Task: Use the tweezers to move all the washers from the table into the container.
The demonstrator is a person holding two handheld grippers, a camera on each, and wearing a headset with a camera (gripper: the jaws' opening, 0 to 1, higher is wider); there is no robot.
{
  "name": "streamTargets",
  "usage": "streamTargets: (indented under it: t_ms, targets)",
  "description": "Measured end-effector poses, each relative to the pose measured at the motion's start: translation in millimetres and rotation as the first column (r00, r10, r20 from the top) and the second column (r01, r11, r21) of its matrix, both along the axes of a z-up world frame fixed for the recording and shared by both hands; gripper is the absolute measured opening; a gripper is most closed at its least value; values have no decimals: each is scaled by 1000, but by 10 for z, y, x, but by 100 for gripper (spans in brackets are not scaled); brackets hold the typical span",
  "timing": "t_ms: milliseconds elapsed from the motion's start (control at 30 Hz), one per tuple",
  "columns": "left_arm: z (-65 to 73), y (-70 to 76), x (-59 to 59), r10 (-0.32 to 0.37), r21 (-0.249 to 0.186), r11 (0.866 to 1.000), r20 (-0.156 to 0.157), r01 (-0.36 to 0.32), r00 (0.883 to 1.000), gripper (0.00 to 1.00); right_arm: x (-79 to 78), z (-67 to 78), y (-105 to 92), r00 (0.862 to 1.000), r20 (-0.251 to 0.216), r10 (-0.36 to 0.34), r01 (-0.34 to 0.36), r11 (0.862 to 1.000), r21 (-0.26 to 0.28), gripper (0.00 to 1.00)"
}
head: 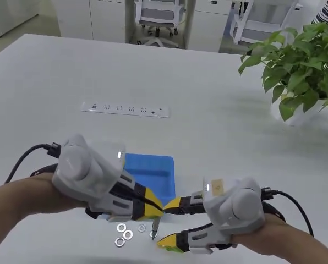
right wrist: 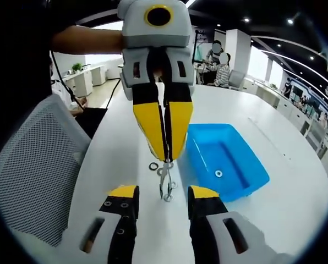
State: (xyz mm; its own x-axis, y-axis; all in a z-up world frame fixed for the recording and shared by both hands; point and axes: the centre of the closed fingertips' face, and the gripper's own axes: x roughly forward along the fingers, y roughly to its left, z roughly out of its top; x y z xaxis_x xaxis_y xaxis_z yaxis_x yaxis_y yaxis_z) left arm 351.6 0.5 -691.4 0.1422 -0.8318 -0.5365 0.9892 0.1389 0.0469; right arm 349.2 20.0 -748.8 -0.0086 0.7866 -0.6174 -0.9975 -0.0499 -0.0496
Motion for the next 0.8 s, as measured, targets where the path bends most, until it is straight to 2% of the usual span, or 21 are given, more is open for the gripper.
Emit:
streamTargets:
  t_ms: [167,433,600,733,800]
  targets:
    - [2,-15,-18,-9,-1,1000,2,9,1000,5,-34,-82,47,999,-3,46,-46,998,-30,31]
    - [0,-17,-5,-1,-3,1000,-1,1,1000,5,-18,-154,132,997,-5,73,-74,996,-52,27]
    - [3,-16,-11,2,-3,1000,-3,-2,1000,5,-36,-231,131,994,-5,106,-106,990,-92,22]
    - [2,-13,-13,5,-7,1000,-5,-5,1000,5,-21,-288,113,992,14,126,-123,984,-127,17]
    - [-1,-6,-13,5,-6,1000,-6,-5,1000,5,-9,-282,115,992,19,124,-121,985,-124,15]
